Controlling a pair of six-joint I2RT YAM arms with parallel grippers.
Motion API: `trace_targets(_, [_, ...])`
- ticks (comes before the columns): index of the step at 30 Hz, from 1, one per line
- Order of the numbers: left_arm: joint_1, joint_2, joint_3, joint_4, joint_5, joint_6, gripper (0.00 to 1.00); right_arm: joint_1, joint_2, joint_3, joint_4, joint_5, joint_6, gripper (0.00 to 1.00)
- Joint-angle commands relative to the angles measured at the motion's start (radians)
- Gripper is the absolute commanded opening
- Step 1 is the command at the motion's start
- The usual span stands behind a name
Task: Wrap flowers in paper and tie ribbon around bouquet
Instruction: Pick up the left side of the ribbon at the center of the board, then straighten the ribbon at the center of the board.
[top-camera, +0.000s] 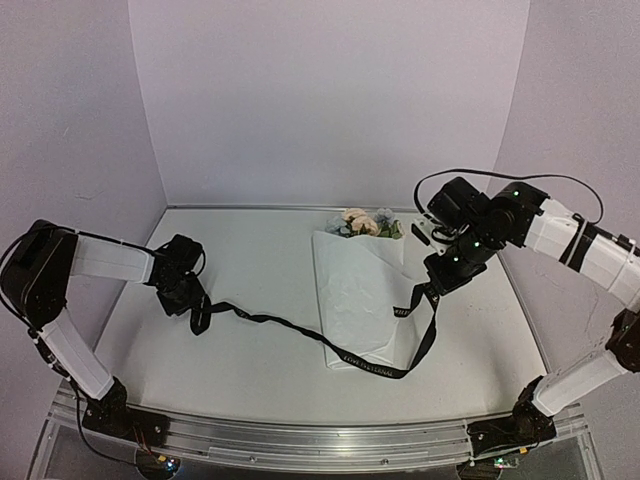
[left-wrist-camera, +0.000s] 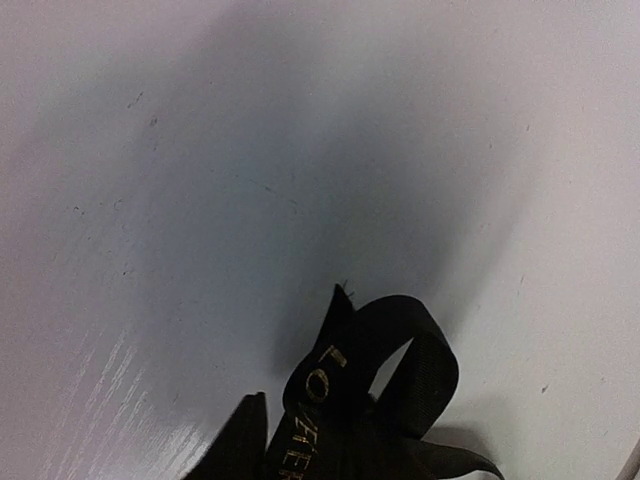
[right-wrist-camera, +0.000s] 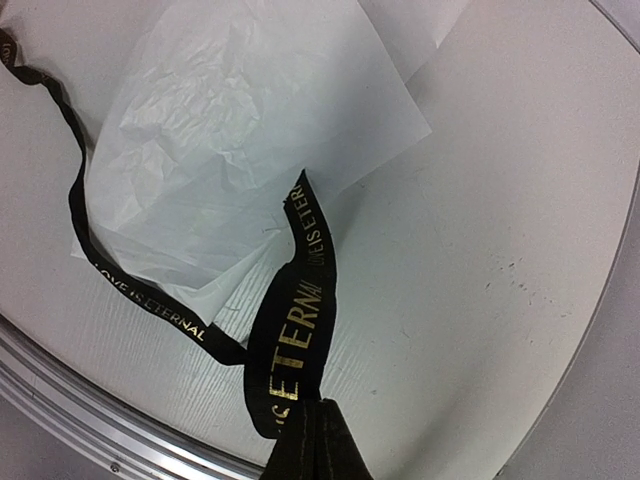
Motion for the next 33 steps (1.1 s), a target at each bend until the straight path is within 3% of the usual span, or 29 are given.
trace_targets(1, [0.007, 0.015, 0.053, 0.015, -0.047, 0.035, 0.16, -0.017, -0.042, -0.016, -0.005, 0.021, 0.003, 0.0])
trace_targets(3, [0.014, -0.005, 0.078, -0.015, -0.098, 0.04, 0.04, -0.026, -0.055, -0.021, -0.009, 0.023, 0.011, 0.0])
trace_targets(5, [0.028, -0.049, 0.107, -0.036, -0.146, 0.053, 0.0, -0.036, -0.07, -0.018, -0.016, 0.022, 0.019, 0.0])
trace_targets(13, [0.036, -0.372, 0.33, -0.251, -0.397, 0.114, 0.0, -0.055, -0.119, 0.069, -0.073, 0.028, 0.022, 0.0])
trace_targets(16, [0.036, -0.531, 0.319, -0.282, -0.426, 0.073, 0.0, -0.06, -0.127, 0.093, -0.092, 0.028, 0.02, 0.0])
trace_targets(19, [0.036, -0.649, 0.223, -0.268, -0.358, 0.01, 0.02, -0.07, -0.14, 0.089, -0.109, 0.043, 0.02, 0.0])
trace_targets(22, [0.035, -0.674, 0.069, -0.262, -0.21, -0.117, 0.12, -0.088, -0.172, 0.052, -0.124, 0.09, 0.018, 0.0])
trace_targets(25, [0.035, -0.671, -0.122, -0.133, -0.017, -0.21, 0.45, -0.117, -0.213, 0.007, -0.156, 0.173, -0.001, 0.0])
trace_targets(28, [0.033, -0.651, -0.229, -0.012, 0.079, -0.237, 0.62, -0.159, -0.257, -0.06, -0.161, 0.212, 0.005, 0.0])
trace_targets(33, [0.034, -0.576, -0.212, 0.002, 0.057, -0.21, 0.69, -0.195, -0.287, -0.129, -0.161, 0.189, 0.043, 0.0])
